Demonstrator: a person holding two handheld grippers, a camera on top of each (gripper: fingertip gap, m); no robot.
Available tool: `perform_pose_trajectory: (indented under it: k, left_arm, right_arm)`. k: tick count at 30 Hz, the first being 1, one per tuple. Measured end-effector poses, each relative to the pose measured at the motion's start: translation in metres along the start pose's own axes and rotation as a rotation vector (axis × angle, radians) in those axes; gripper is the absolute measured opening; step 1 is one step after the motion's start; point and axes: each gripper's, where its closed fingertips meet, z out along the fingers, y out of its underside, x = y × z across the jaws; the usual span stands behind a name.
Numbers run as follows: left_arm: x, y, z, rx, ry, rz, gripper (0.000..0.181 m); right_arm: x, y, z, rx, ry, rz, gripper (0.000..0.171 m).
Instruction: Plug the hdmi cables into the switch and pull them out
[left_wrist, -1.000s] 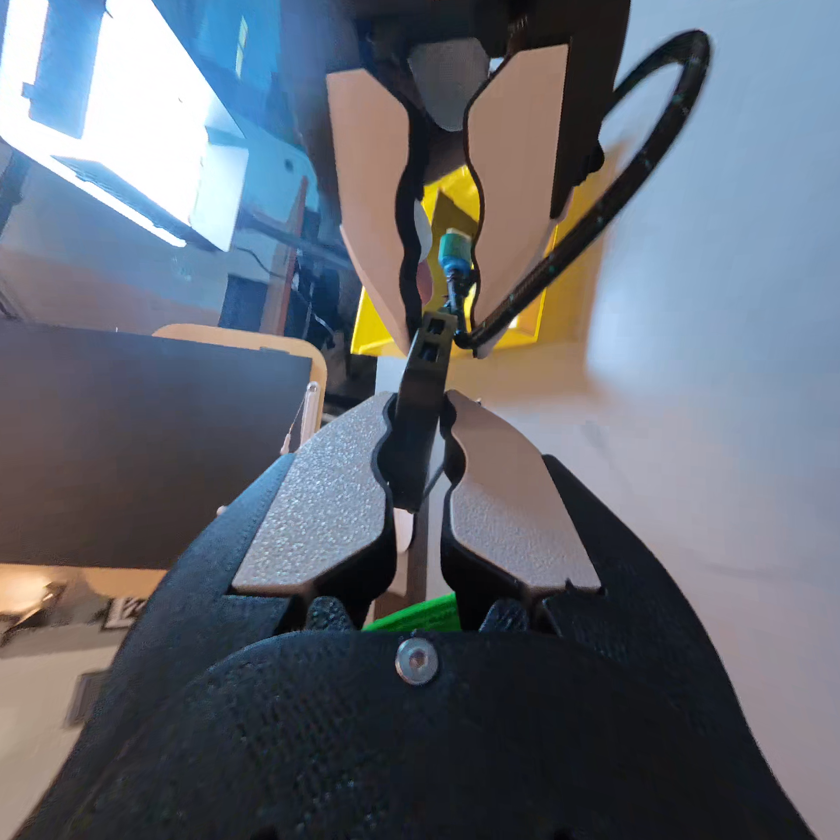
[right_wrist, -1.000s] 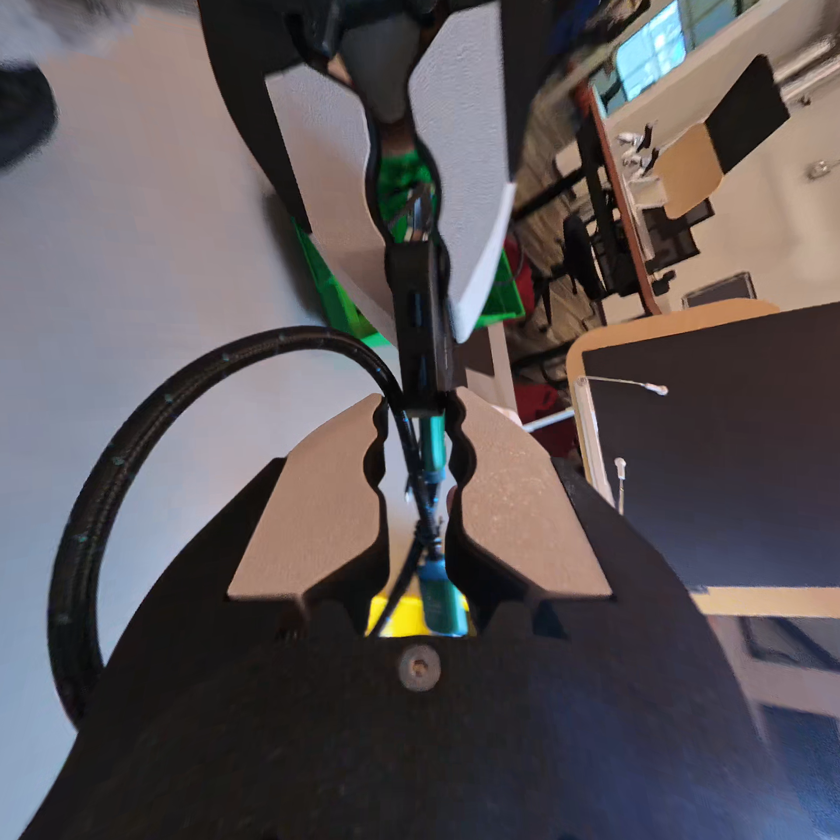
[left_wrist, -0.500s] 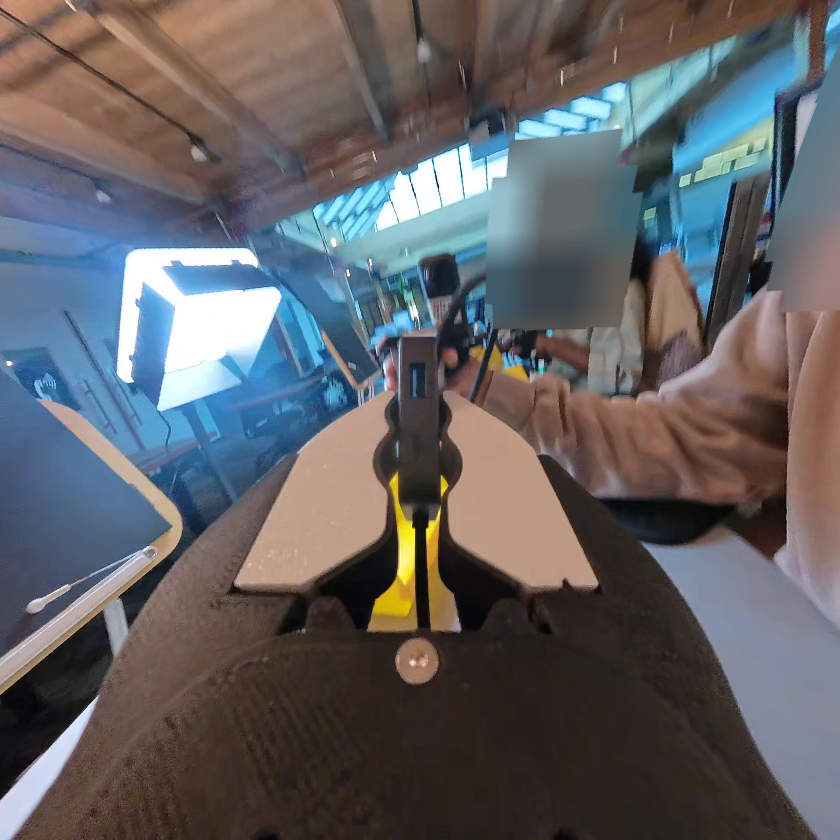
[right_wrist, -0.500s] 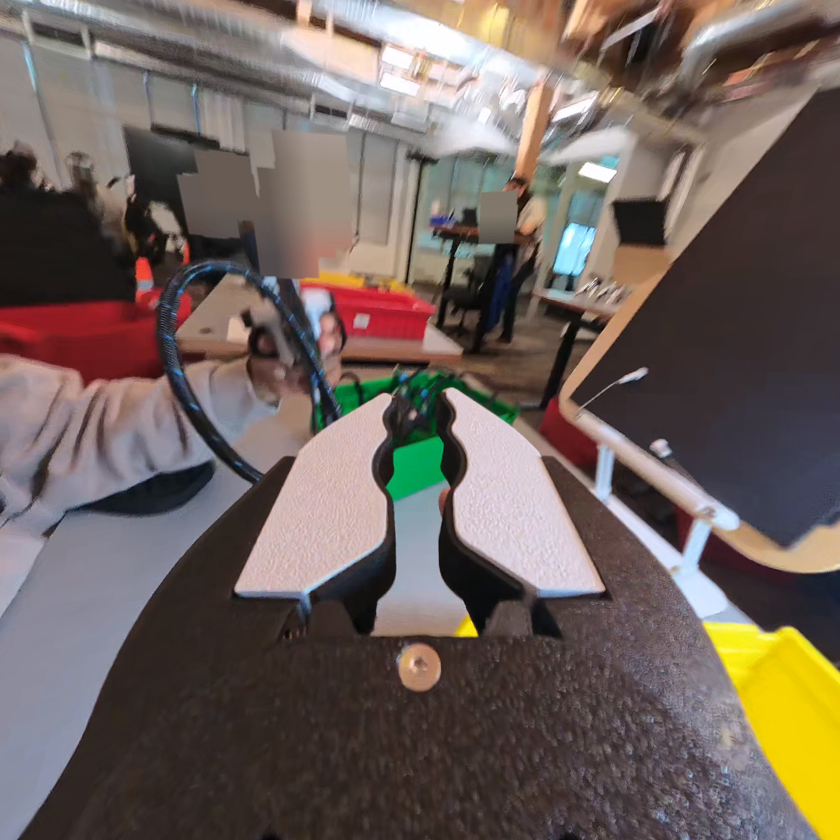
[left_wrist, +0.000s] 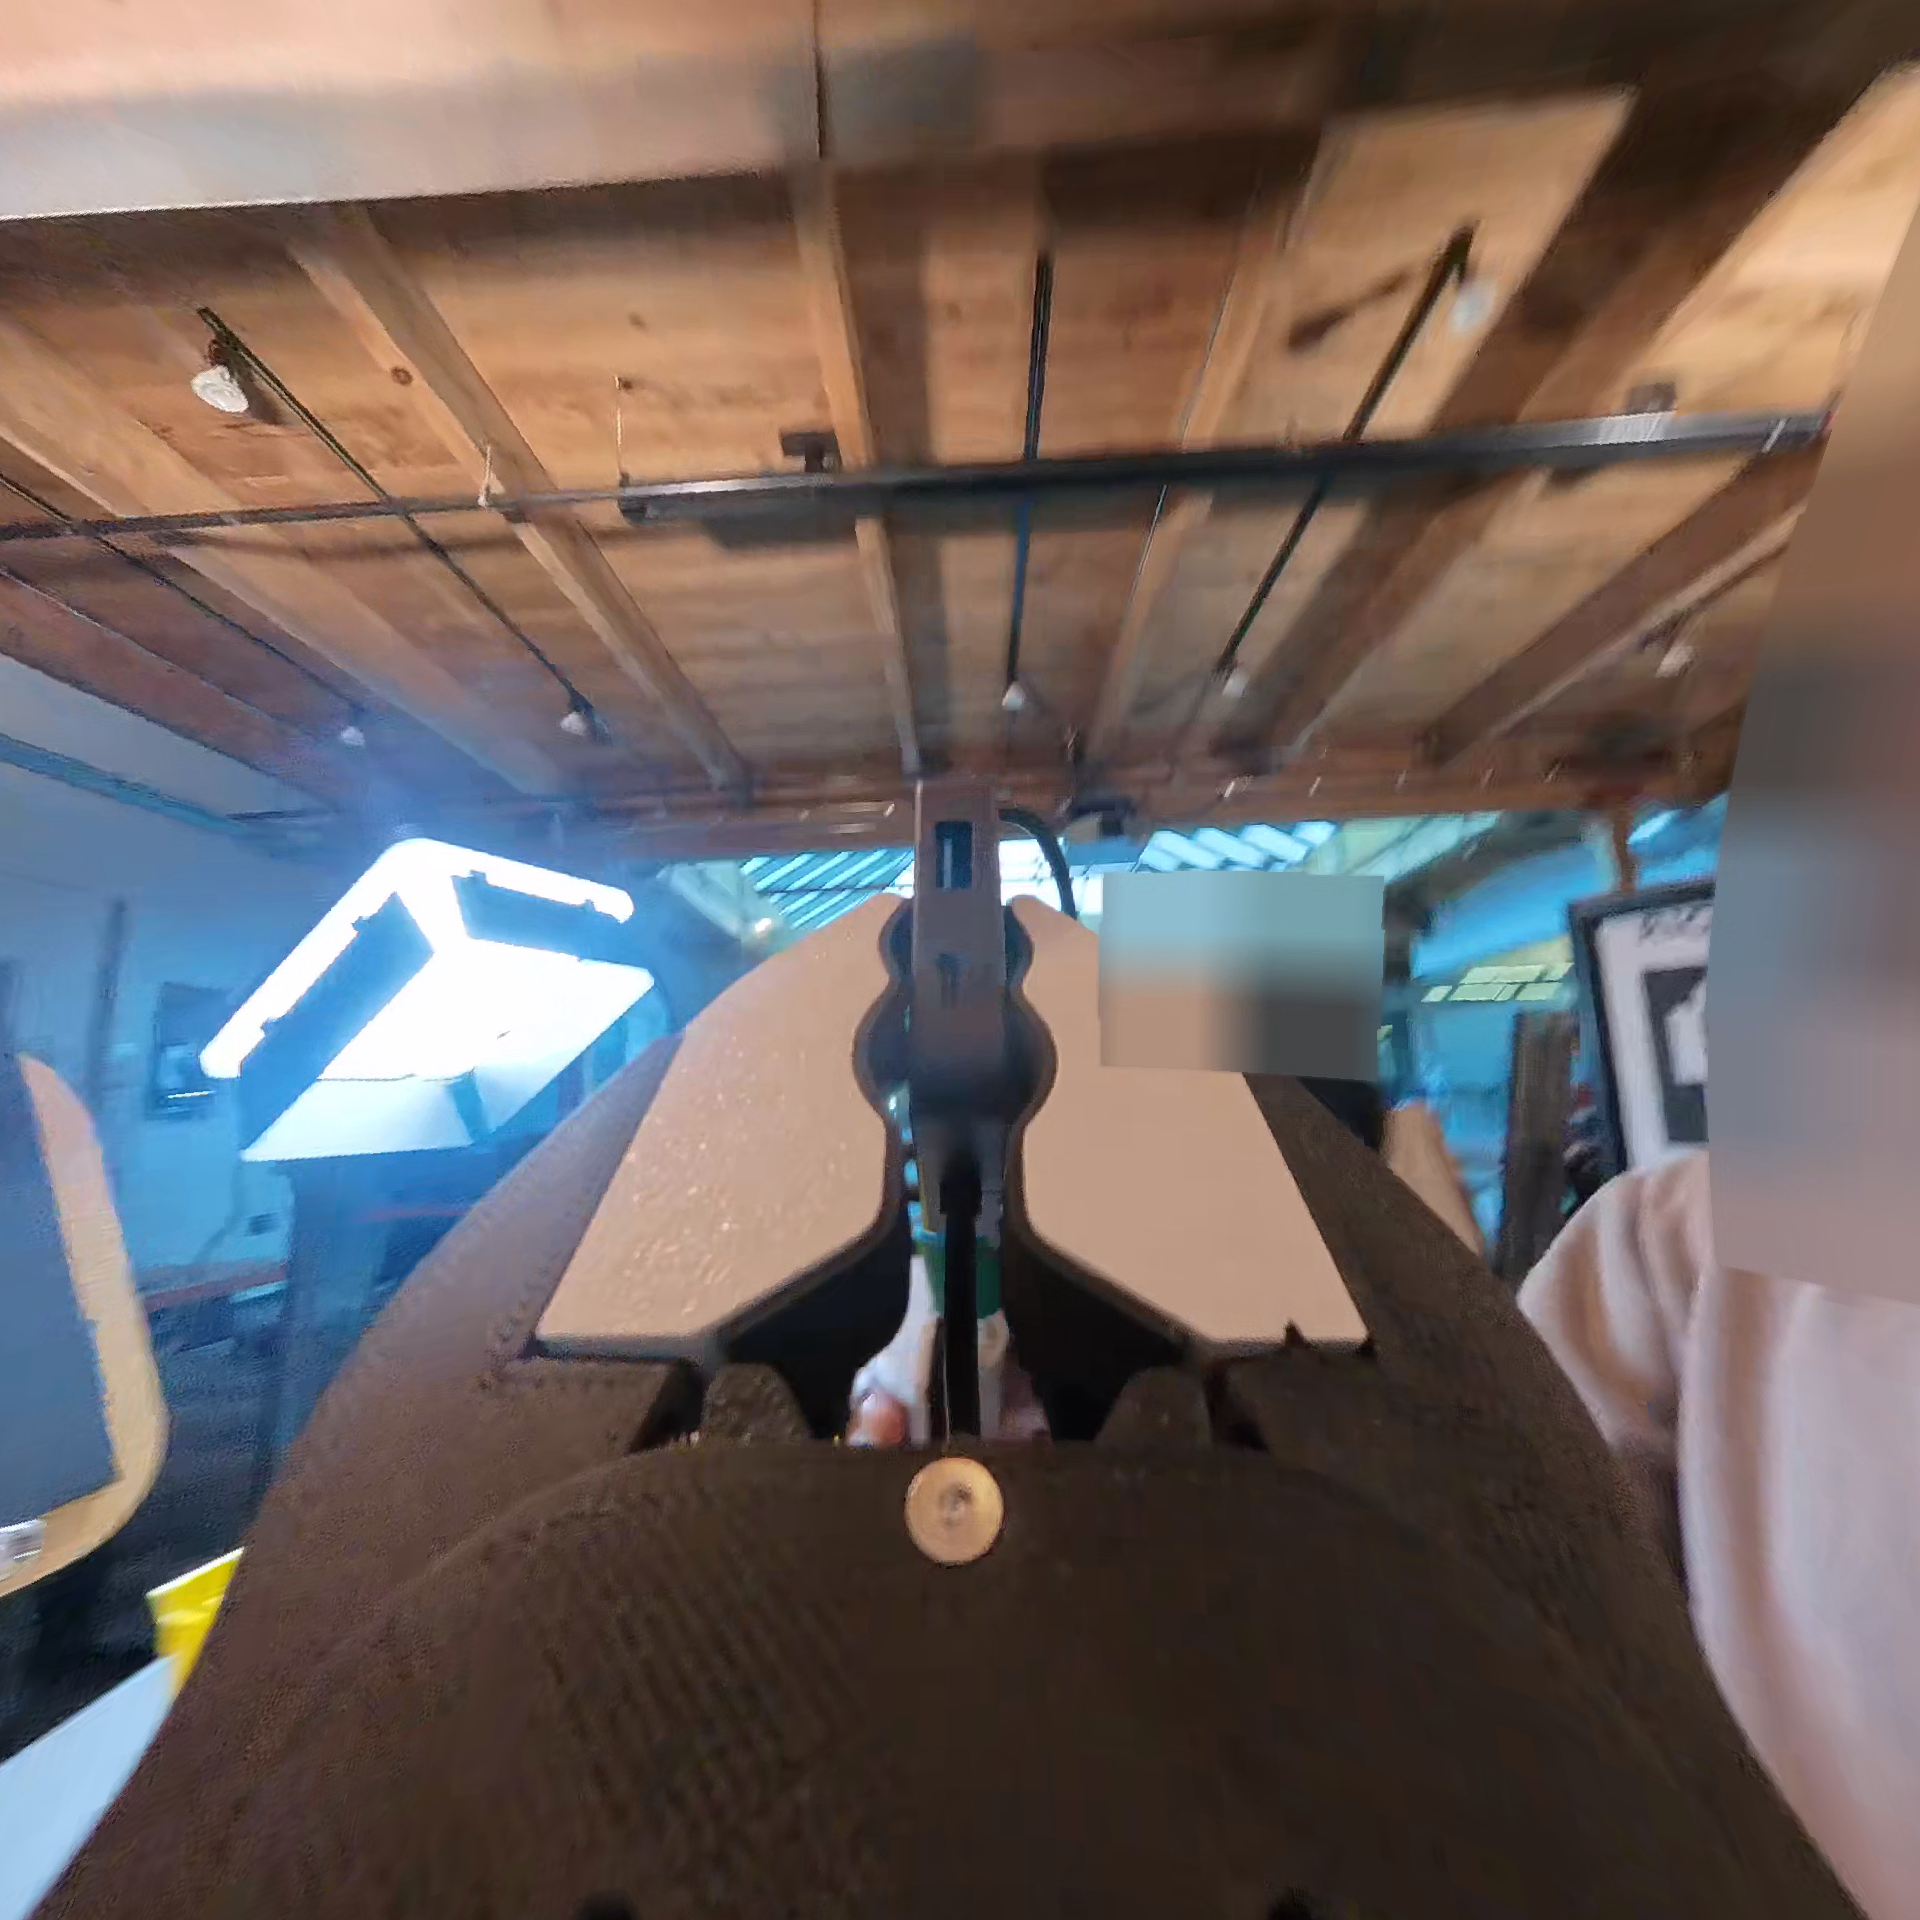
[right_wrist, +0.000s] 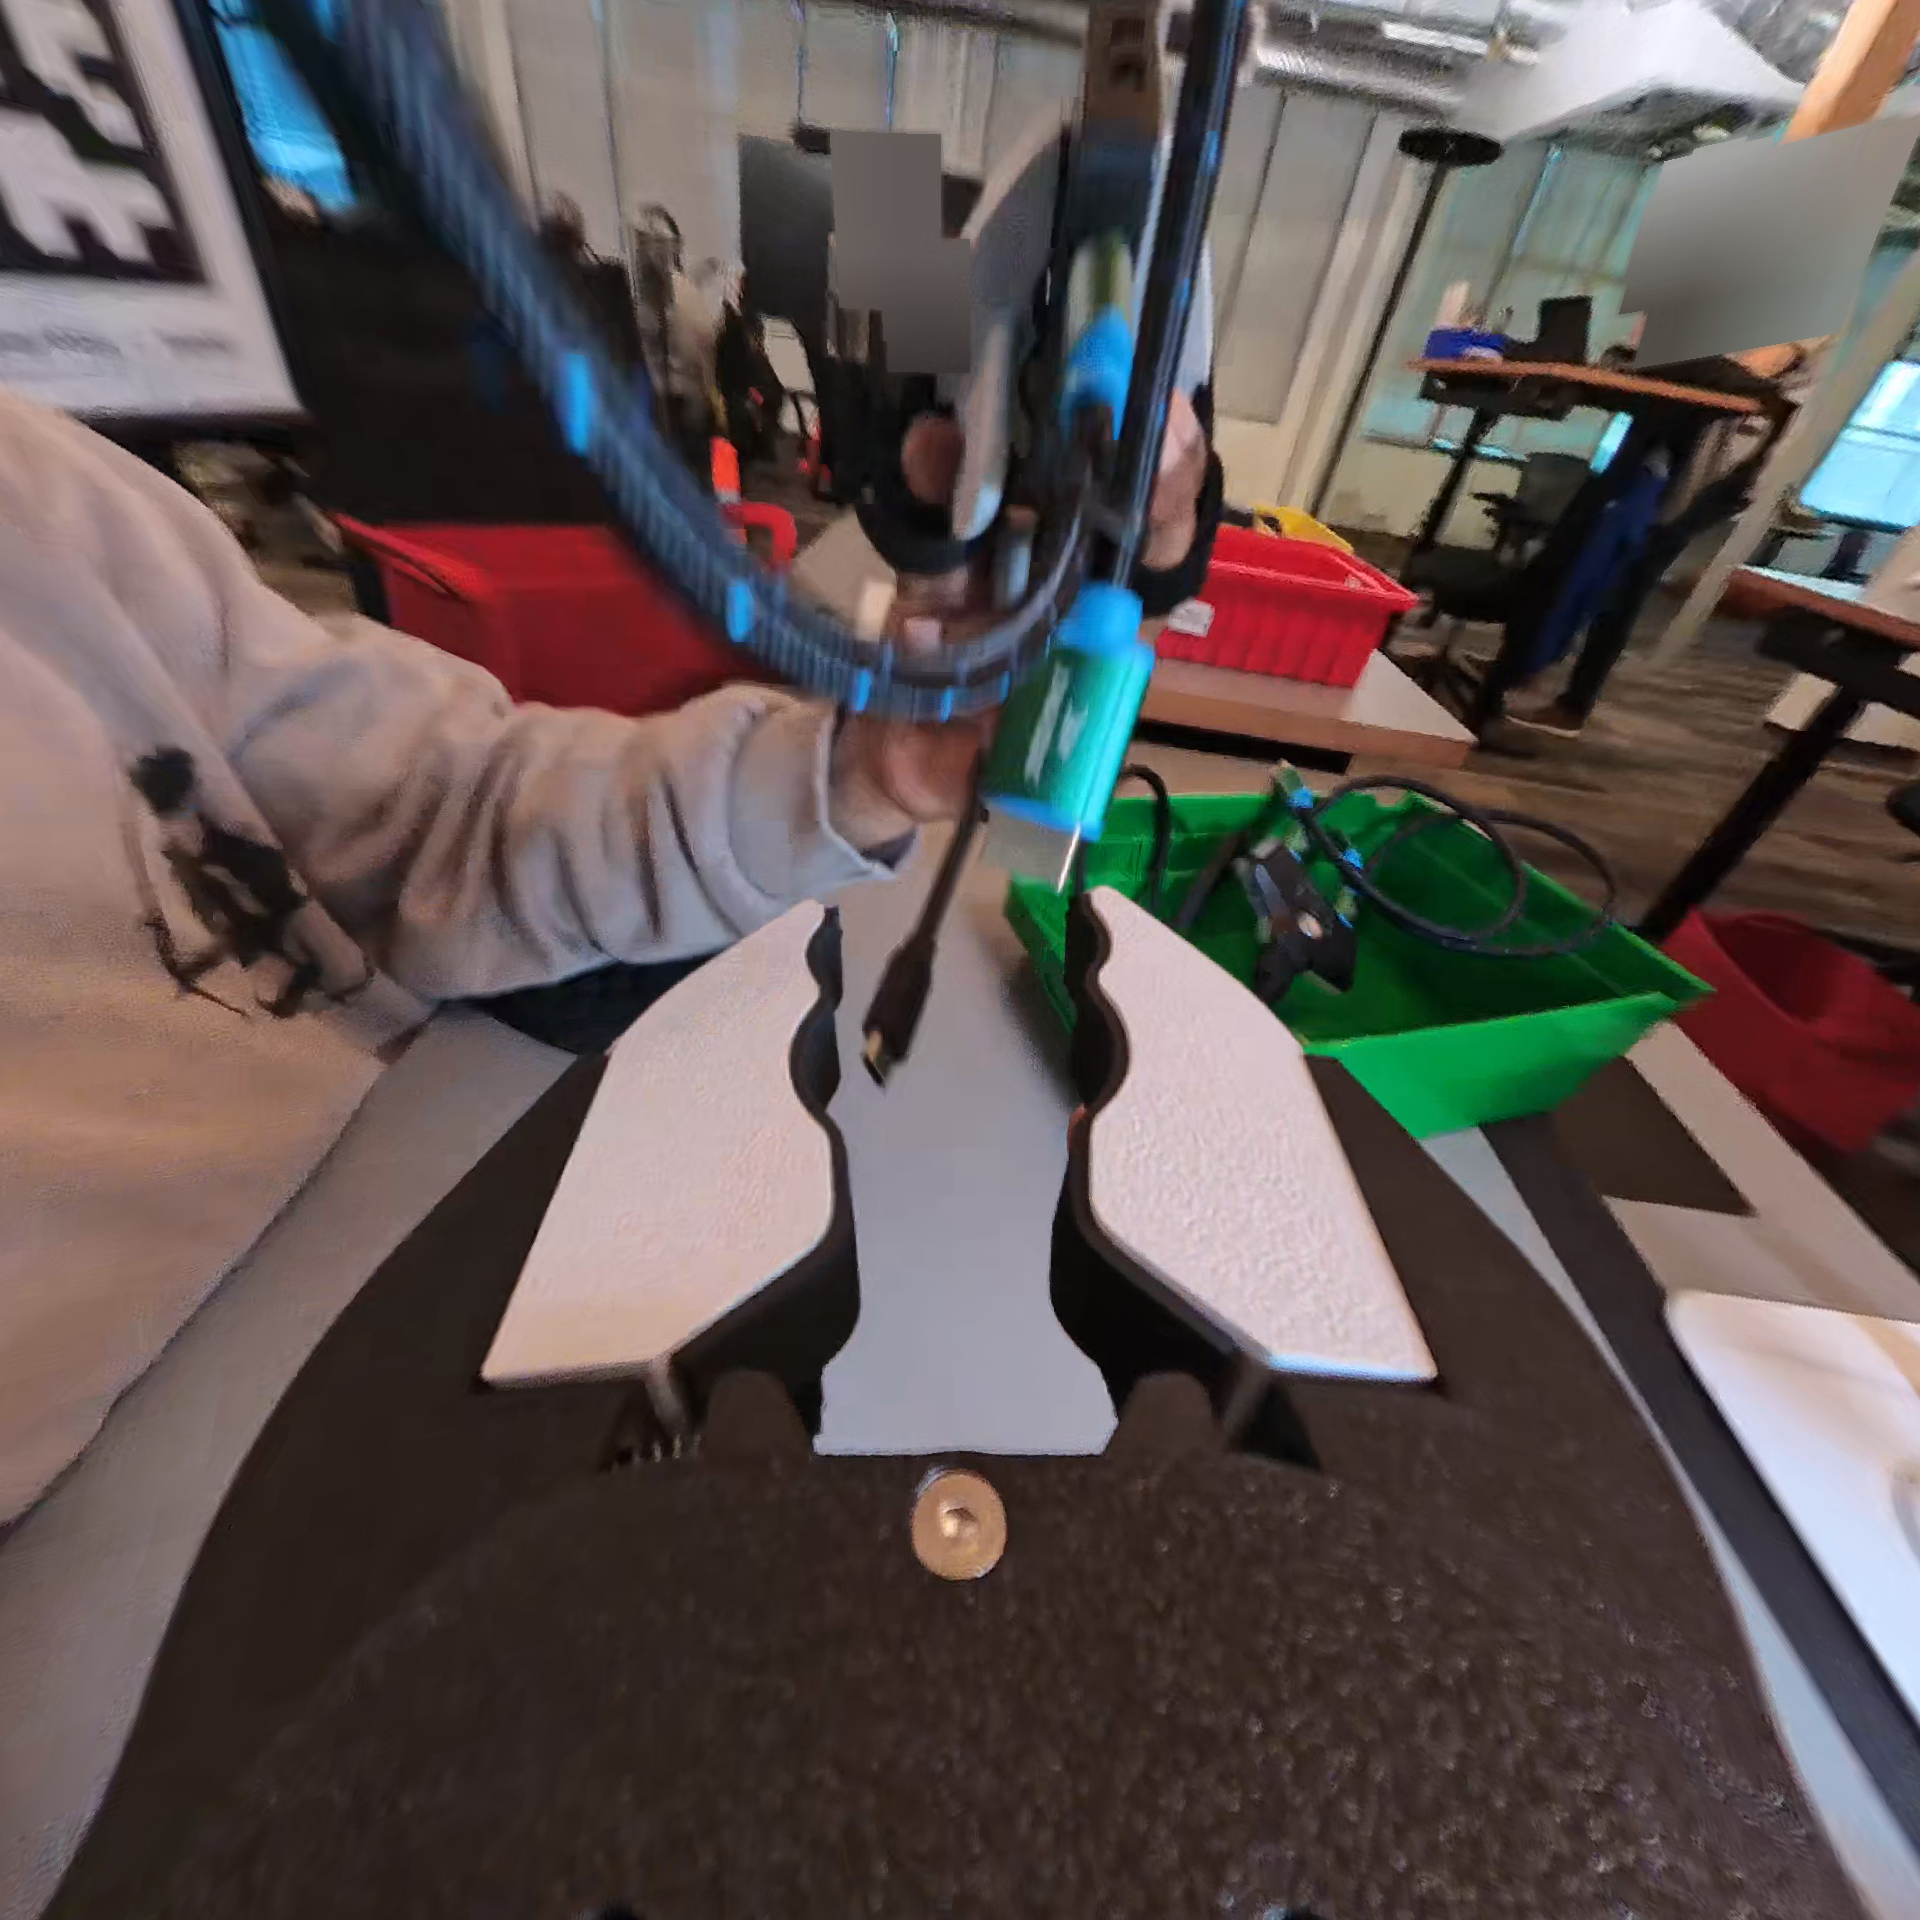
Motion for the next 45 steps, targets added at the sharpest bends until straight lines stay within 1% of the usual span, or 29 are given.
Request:
perform_pose_trajectory:
  k: [2, 5, 7, 9, 10, 12, 14, 16, 18, 22, 27, 30, 33, 37, 38, 41, 43, 45]
  left_arm:
    - [-0.005, -0.004, -0.004, 0.038, -0.004, -0.044, 0.014]
    - [-0.005, 0.012, 0.0, -0.027, -0.007, -0.03, 0.014]
    - [-0.003, 0.026, 0.004, -0.072, 0.002, -0.037, 0.014]
    - [-0.004, 0.032, 0.004, -0.1, 0.004, -0.038, 0.014]
    - [-0.005, 0.037, 0.003, -0.144, 0.0, -0.016, 0.015]
    - [-0.006, 0.049, -0.001, -0.257, 0.01, 0.015, 0.016]
    - [-0.01, 0.071, -0.006, -0.427, -0.017, 0.103, 0.02]
    - [-0.008, 0.096, -0.009, -0.594, -0.019, 0.213, 0.018]
    - [-0.008, 0.111, -0.004, -0.656, -0.038, 0.286, 0.017]
    - [-0.005, 0.126, 0.0, -0.68, -0.031, 0.306, 0.016]
    - [0.005, 0.132, 0.003, -0.711, 0.014, 0.338, 0.018]
    - [0.01, 0.119, 0.011, -0.629, 0.015, 0.306, 0.016]
    - [0.012, 0.11, 0.011, -0.619, 0.016, 0.251, 0.015]
    - [0.017, 0.096, 0.018, -0.526, 0.029, 0.121, 0.015]
    - [0.017, 0.092, 0.019, -0.503, 0.025, 0.09, 0.015]
    - [0.016, 0.09, 0.02, -0.487, 0.021, 0.026, 0.014]
    - [0.016, 0.099, 0.02, -0.526, 0.018, 0.003, 0.014]
    - [0.015, 0.114, 0.019, -0.583, 0.011, -0.001, 0.015]
  right_arm:
    - [0.01, 0.003, 0.002, -0.019, 0.079, -0.043, 0.041]
    - [0.014, -0.018, 0.002, 0.103, 0.115, -0.011, 0.041]
    - [0.016, -0.027, -0.003, 0.14, 0.163, -0.054, 0.024]
    - [0.017, -0.029, -0.012, 0.098, 0.192, -0.108, 0.024]
    - [0.017, -0.033, -0.018, 0.09, 0.196, -0.121, 0.023]
    - [0.012, -0.05, -0.034, 0.139, 0.181, -0.117, 0.022]
    - [0.011, -0.064, -0.05, 0.169, 0.192, -0.113, 0.021]
    - [0.011, -0.069, -0.06, 0.167, 0.217, -0.128, 0.019]
    - [0.011, -0.072, -0.063, 0.183, 0.207, -0.098, 0.019]
    - [0.008, -0.077, -0.061, 0.248, 0.147, -0.021, 0.018]
    - [0.004, -0.086, -0.05, 0.372, 0.048, 0.12, 0.017]
    - [0.008, -0.09, -0.047, 0.422, 0.045, 0.191, 0.018]
    - [0.006, -0.092, -0.045, 0.425, 0.066, 0.151, 0.019]
    - [0.004, -0.102, -0.055, 0.521, 0.044, 0.161, 0.029]
    - [0.006, -0.101, -0.057, 0.524, 0.05, 0.164, 0.032]
    - [0.01, -0.093, -0.052, 0.494, 0.059, 0.167, 0.032]
    - [0.006, -0.083, -0.038, 0.43, 0.042, 0.161, 0.032]
    - [0.004, -0.073, -0.022, 0.359, 0.075, 0.108, 0.032]
